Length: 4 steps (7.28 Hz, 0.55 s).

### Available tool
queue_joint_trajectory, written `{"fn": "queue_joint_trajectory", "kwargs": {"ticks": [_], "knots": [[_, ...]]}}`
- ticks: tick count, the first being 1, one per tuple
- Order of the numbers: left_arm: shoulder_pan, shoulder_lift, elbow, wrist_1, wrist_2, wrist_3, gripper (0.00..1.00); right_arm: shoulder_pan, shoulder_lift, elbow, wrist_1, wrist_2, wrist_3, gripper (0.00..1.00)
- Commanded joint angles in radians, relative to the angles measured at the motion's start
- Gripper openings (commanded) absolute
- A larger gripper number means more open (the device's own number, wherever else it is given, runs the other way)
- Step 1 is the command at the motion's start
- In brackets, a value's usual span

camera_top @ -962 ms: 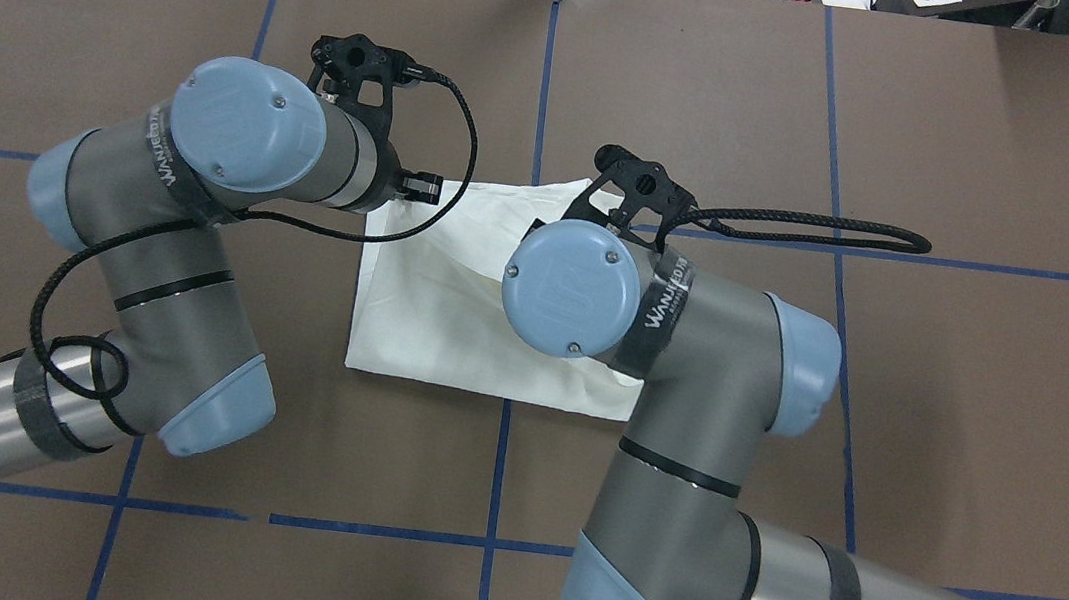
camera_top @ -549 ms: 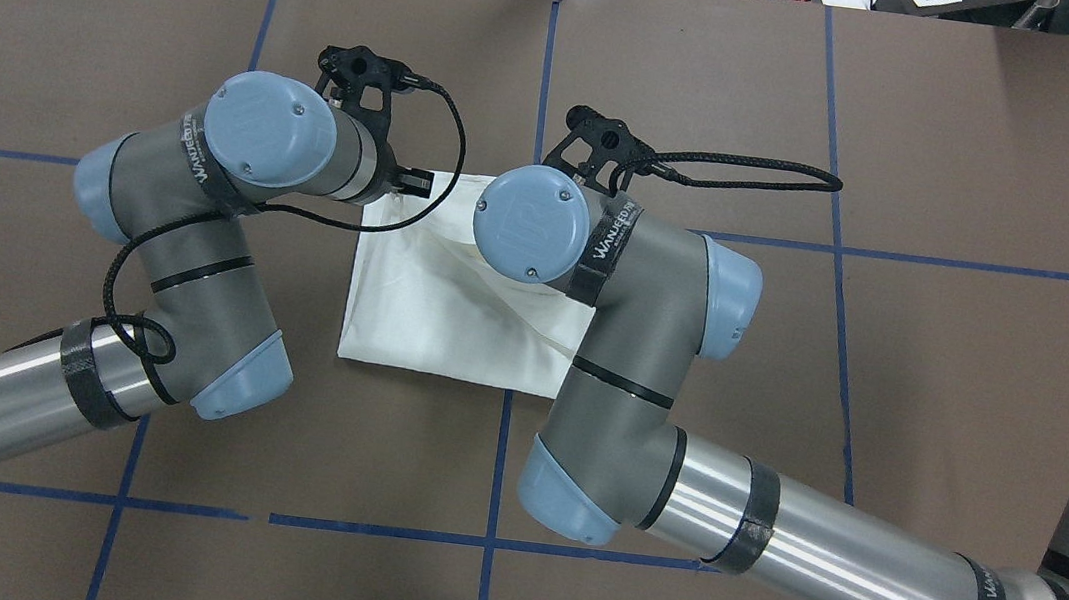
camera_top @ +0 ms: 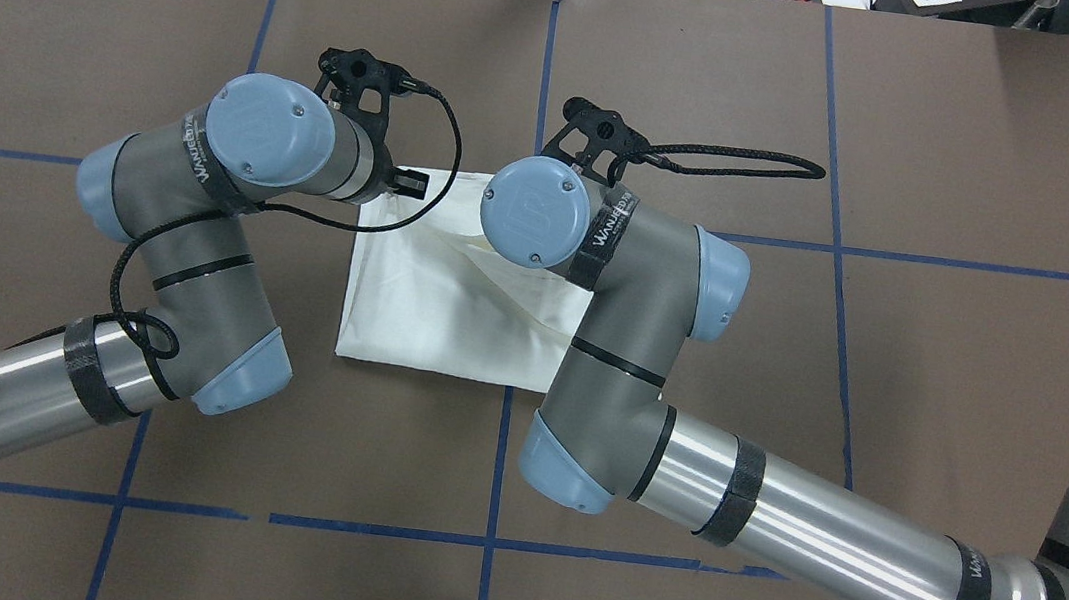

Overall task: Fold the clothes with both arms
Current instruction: 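Lay the folded edge onto the far half of the shirt with both grippers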

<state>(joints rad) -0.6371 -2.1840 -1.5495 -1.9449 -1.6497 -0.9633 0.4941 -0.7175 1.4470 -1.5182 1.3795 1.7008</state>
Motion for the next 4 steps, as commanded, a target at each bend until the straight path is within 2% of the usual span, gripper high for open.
{"fn": "queue_joint_trajectory", "kwargs": {"ticks": [1,2,4], "knots": [[-0.007,0.010,-0.026,-0.026,-0.002,0.072,1.00,0.015,0.001,0.009,0.033,0.036,-0.039,1.00],[-0.007,0.033,-0.058,-0.028,-0.009,0.075,1.00,0.030,-0.002,0.030,0.032,0.083,-0.049,1.00],[-0.003,0.078,-0.105,-0.032,-0.009,0.077,1.00,0.027,-0.014,0.042,0.032,0.079,-0.049,1.00]]}}
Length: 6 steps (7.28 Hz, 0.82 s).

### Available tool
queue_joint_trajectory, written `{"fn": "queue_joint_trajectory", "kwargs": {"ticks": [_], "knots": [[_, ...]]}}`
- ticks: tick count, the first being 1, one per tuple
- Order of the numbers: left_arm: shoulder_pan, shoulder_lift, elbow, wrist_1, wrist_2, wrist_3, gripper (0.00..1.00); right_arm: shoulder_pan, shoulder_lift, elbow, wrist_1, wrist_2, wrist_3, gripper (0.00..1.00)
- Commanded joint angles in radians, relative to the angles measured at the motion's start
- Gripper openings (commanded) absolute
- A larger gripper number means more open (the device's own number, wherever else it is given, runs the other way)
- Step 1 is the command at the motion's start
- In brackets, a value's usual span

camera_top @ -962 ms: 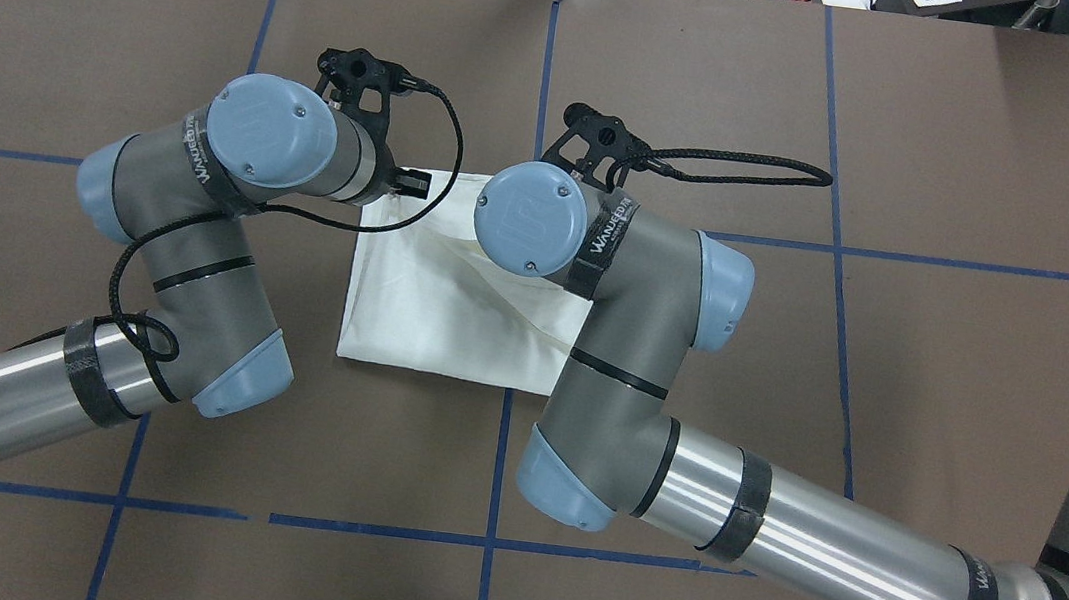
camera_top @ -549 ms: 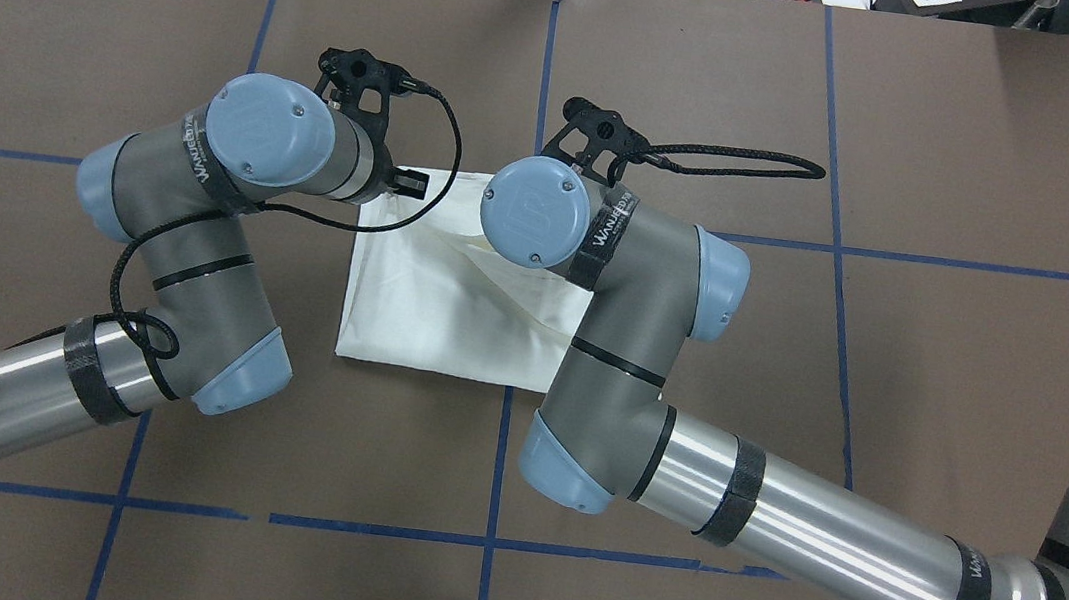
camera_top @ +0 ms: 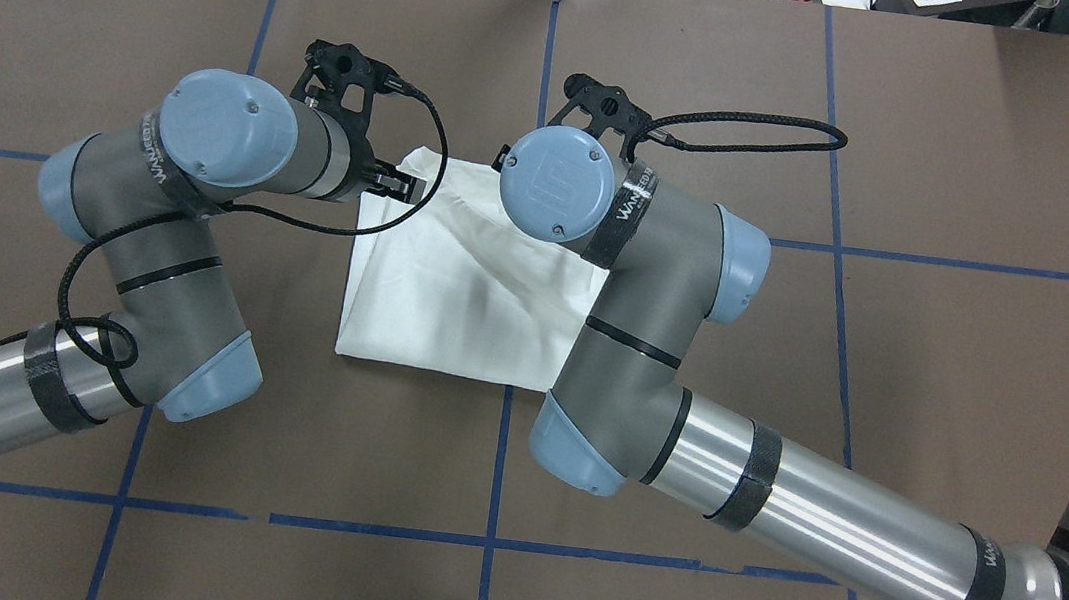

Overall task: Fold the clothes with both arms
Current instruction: 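Lay the folded edge onto the far half of the shirt with both grippers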

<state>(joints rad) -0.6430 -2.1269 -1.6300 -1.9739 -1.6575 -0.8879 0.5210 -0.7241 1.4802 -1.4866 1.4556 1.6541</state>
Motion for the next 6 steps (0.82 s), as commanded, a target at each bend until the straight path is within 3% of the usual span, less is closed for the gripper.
{"fn": "queue_joint_trajectory", "kwargs": {"ticks": [1,3,5,6], "knots": [[0.016,0.021,-0.018,-0.003,0.002,-0.002,1.00,-0.016,-0.024,0.011,0.002,-0.003,0.001,1.00],[0.026,0.024,-0.021,-0.008,0.002,0.003,1.00,-0.055,-0.015,-0.033,0.006,-0.061,0.001,0.97],[0.026,0.024,-0.021,-0.011,0.001,0.001,1.00,-0.053,-0.020,-0.054,-0.009,-0.060,0.007,0.71],[0.026,0.024,-0.021,-0.011,0.002,0.001,1.00,-0.055,-0.035,-0.052,-0.015,-0.060,0.006,0.64]]}}
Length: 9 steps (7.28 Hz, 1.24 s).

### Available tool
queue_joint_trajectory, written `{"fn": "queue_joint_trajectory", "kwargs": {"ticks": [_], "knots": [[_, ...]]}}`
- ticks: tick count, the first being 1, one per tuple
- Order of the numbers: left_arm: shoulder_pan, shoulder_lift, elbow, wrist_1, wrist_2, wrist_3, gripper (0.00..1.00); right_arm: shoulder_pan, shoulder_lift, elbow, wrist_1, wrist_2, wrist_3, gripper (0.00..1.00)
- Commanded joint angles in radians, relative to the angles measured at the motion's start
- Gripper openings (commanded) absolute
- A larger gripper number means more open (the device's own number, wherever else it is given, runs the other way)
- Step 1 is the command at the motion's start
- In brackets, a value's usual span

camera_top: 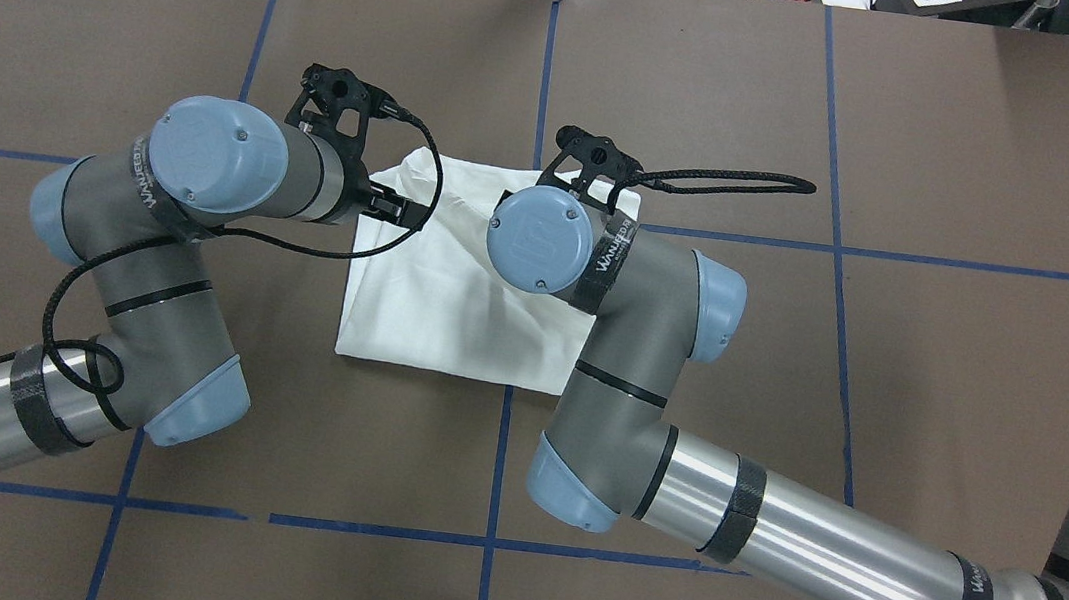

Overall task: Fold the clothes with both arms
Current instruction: 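Lay the folded edge onto the far half of the shirt with both grippers, then open both grippers and release the folded shirt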

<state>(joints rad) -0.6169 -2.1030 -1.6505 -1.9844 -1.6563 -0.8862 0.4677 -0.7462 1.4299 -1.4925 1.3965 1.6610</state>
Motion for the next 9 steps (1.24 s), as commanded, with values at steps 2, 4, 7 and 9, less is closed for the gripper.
{"fn": "queue_joint_trajectory", "kwargs": {"ticks": [2,4,7,9], "knots": [[-0.001,0.001,-0.003,0.001,0.003,-0.002,1.00,0.000,-0.021,-0.003,-0.005,-0.001,0.000,0.00],[-0.001,0.001,-0.003,-0.005,0.003,-0.002,1.00,0.006,-0.024,-0.003,-0.017,-0.002,-0.003,0.00],[-0.001,0.006,-0.005,-0.005,0.004,-0.007,1.00,0.061,-0.015,-0.061,-0.035,-0.025,-0.058,0.00],[0.000,0.024,-0.006,-0.031,0.004,-0.008,1.00,0.063,0.023,-0.138,-0.025,-0.082,-0.076,0.99]]}}
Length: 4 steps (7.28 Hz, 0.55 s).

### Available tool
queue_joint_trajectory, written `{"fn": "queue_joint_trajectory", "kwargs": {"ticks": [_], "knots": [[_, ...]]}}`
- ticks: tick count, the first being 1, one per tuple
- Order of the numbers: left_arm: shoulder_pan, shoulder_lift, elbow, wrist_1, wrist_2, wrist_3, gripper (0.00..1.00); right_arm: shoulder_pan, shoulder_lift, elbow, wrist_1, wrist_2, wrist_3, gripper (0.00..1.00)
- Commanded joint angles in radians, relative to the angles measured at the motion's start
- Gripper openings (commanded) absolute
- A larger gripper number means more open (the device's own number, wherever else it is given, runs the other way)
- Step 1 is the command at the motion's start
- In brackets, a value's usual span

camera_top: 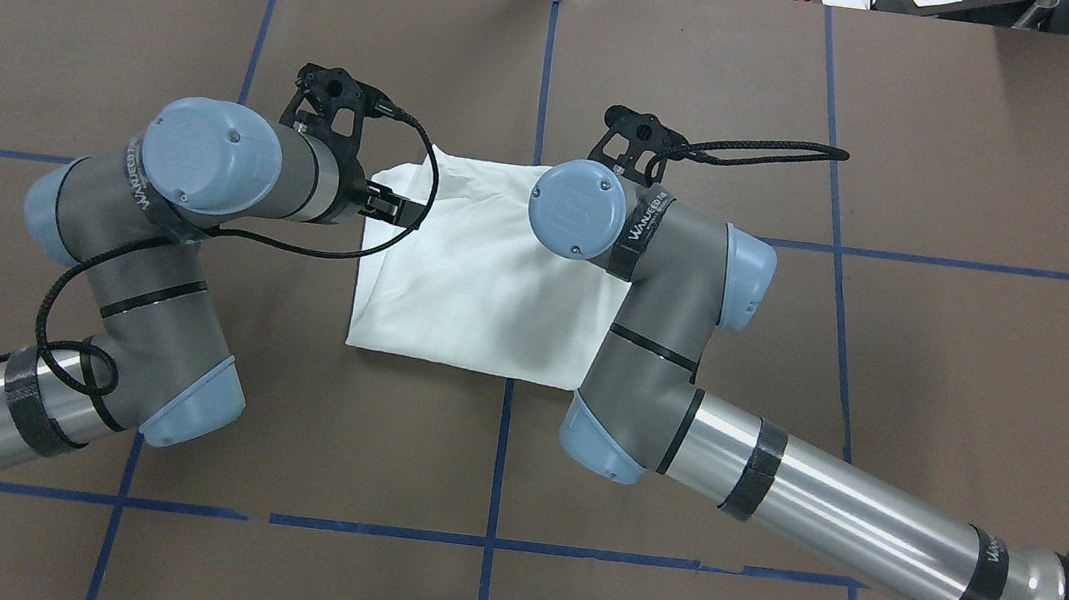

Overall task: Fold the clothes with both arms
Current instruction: 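Open both grippers and release the folded shirt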

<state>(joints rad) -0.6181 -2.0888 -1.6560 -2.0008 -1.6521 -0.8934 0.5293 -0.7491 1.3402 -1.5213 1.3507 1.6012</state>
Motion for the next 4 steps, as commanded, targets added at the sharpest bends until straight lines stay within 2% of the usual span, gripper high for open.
{"fn": "queue_joint_trajectory", "kwargs": {"ticks": [1,2,3,4], "knots": [[0.003,0.013,-0.001,-0.016,-0.001,0.001,1.00,0.003,0.078,-0.073,0.004,-0.039,-0.021,1.00],[0.004,0.001,0.007,-0.016,-0.003,-0.010,1.00,0.006,0.102,-0.069,0.006,-0.021,-0.027,1.00],[0.009,-0.005,0.019,-0.018,-0.003,-0.013,1.00,0.038,0.100,-0.040,0.006,0.064,-0.081,1.00],[-0.002,-0.017,0.068,-0.067,-0.002,-0.057,1.00,0.088,0.082,0.006,0.006,0.187,-0.133,1.00]]}}
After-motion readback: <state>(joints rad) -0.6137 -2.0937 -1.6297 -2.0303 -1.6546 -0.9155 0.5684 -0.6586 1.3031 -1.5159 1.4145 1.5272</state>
